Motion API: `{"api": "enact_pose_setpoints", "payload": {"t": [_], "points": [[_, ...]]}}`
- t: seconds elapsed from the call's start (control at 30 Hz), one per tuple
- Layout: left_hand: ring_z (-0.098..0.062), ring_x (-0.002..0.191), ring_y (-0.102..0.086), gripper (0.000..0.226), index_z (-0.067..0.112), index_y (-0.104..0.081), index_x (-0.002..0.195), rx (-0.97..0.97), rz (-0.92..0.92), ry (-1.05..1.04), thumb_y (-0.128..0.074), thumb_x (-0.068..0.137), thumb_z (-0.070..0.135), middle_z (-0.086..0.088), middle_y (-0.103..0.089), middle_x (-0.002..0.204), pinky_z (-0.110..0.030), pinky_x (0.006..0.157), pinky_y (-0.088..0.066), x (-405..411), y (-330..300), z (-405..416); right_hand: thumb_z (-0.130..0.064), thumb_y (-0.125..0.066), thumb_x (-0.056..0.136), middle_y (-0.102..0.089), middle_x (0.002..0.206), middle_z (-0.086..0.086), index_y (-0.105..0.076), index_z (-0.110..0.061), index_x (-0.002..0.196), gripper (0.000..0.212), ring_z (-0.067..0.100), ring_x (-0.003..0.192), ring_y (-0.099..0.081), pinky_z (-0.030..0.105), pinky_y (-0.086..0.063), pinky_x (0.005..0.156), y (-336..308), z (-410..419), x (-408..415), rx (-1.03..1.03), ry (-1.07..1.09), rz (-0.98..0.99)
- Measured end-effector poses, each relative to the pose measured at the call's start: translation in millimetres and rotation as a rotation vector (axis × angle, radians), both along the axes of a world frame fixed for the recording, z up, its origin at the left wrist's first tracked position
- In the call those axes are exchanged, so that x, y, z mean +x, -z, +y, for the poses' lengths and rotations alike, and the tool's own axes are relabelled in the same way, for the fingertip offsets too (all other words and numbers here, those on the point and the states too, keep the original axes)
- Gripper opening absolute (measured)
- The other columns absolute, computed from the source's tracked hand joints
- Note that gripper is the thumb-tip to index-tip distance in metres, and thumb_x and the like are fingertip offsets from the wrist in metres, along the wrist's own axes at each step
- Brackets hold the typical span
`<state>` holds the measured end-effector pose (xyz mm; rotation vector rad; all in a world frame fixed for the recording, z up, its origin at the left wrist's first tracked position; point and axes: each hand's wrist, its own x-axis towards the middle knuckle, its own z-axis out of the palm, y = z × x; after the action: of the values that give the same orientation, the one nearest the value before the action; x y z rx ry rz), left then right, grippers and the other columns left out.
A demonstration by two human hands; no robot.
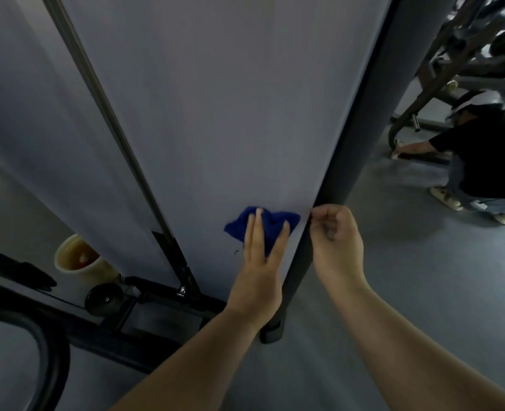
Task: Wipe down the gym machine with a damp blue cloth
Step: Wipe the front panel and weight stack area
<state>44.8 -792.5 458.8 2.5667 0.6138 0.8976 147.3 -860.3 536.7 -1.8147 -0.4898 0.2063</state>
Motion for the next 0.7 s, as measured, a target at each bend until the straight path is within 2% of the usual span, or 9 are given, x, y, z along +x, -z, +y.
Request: {"api": "enact_pose_setpoints", "payload": {"t": [0.07, 0.17, 0.23, 0.3, 0.37, 0.43, 0.53, 0.6, 0.7], "points": [[-0.039, 0.148, 0.008, 0.112, 0.031, 0.011, 0.155, 0.012, 0.013, 0.008, -0.062, 0.081, -0.011, -0.007, 0.027, 0.159, -0.030, 0.119, -0.010, 0.2, -2.7, -4.9, -0.004, -0.056, 0.092, -0.066, 0.096, -0.012, -0.059, -0.030, 0.094, 0.027, -0.005, 0.085, -0.061, 0.004, -0.044, 0.070, -0.5, -2.7, 2.8, 0.032, -0.037, 0.029], [-0.044, 0.147, 0.010, 0.088, 0.018, -0.017, 0.155, 0.085, -0.044, 0.019, -0.051, 0.081, -0.014, -0.013, 0.015, 0.161, -0.022, 0.117, 0.013, 15.9, -27.7, -0.4, -0.001, -0.053, 0.092, -0.068, 0.094, -0.012, -0.061, -0.029, 0.094, 0.029, -0.001, 0.087, -0.064, 0.010, -0.047, 0.074, 1.9, -3.7, 9.8, 0.057, -0.030, 0.037], [-0.041, 0.147, 0.014, 0.083, 0.019, -0.018, 0.154, 0.160, -0.016, 0.012, -0.049, 0.082, -0.009, -0.010, 0.019, 0.161, -0.033, 0.120, 0.004, 16.2, -22.9, 7.6, 0.000, -0.052, 0.092, -0.068, 0.096, -0.009, -0.062, -0.026, 0.099, 0.028, -0.001, 0.087, -0.063, 0.011, -0.047, 0.075, 7.1, -3.8, 10.3, 0.085, 0.014, 0.043], [-0.036, 0.148, 0.016, 0.094, 0.026, -0.011, 0.156, 0.243, 0.096, 0.029, -0.057, 0.081, -0.007, -0.004, 0.025, 0.161, -0.043, 0.114, -0.016, 4.3, 6.7, 18.6, -0.001, -0.052, 0.091, -0.066, 0.102, -0.004, -0.060, -0.024, 0.103, 0.027, -0.004, 0.086, -0.061, 0.007, -0.044, 0.075, 18.5, -3.7, 7.1, 0.087, 0.058, 0.045], [-0.034, 0.149, 0.015, 0.105, 0.029, -0.007, 0.157, 0.271, 0.214, 0.081, -0.066, 0.078, -0.005, -0.005, 0.025, 0.160, -0.042, 0.110, -0.029, -12.4, 32.6, 30.0, -0.005, -0.054, 0.091, -0.061, 0.110, -0.002, -0.057, -0.028, 0.105, 0.027, -0.006, 0.088, -0.057, 0.004, -0.041, 0.074, 32.4, -2.9, 3.2, 0.039, 0.085, 0.045], [-0.032, 0.150, 0.012, 0.097, 0.026, -0.012, 0.156, 0.262, 0.189, 0.137, -0.067, 0.082, -0.003, -0.007, 0.020, 0.161, -0.041, 0.113, -0.023, -17.4, 32.0, 33.5, -0.009, -0.056, 0.093, -0.055, 0.115, -0.004, -0.053, -0.030, 0.108, 0.025, -0.004, 0.092, -0.054, 0.003, -0.038, 0.072, 43.9, -1.4, -0.3, 0.002, 0.132, 0.059], [-0.024, 0.150, 0.012, 0.063, 0.015, -0.027, 0.149, 0.213, -0.139, 0.170, -0.058, 0.095, 0.002, -0.009, 0.008, 0.157, -0.041, 0.120, -0.012, 4.4, -10.2, 35.1, -0.011, -0.055, 0.094, -0.046, 0.119, -0.004, -0.051, -0.021, 0.117, 0.025, 0.006, 0.099, -0.050, 0.001, -0.036, 0.075, 53.6, 7.6, -5.1, 0.031, 0.266, 0.039], [-0.016, 0.150, 0.009, 0.050, 0.010, -0.034, 0.145, 0.210, -0.311, 0.172, -0.053, 0.099, 0.004, -0.004, 0.003, 0.157, -0.041, 0.122, -0.012, 17.0, -22.7, 41.3, -0.018, -0.056, 0.095, -0.042, 0.125, 0.000, -0.046, -0.015, 0.125, 0.031, 0.008, 0.109, -0.048, 0.003, -0.037, 0.086, 55.5, 18.3, -9.4, 0.091, 0.307, 0.052], [-0.019, 0.151, 0.007, 0.067, 0.020, -0.035, 0.148, 0.253, -0.162, 0.227, -0.054, 0.091, -0.009, 0.010, 0.016, 0.162, -0.042, 0.118, -0.019, 5.8, 18.3, 47.9, -0.028, -0.055, 0.095, -0.039, 0.139, 0.000, -0.036, -0.018, 0.140, 0.050, 0.002, 0.124, -0.043, 0.022, -0.040, 0.104, 57.9, 29.2, -8.7, 0.207, 0.328, 0.106]]}}
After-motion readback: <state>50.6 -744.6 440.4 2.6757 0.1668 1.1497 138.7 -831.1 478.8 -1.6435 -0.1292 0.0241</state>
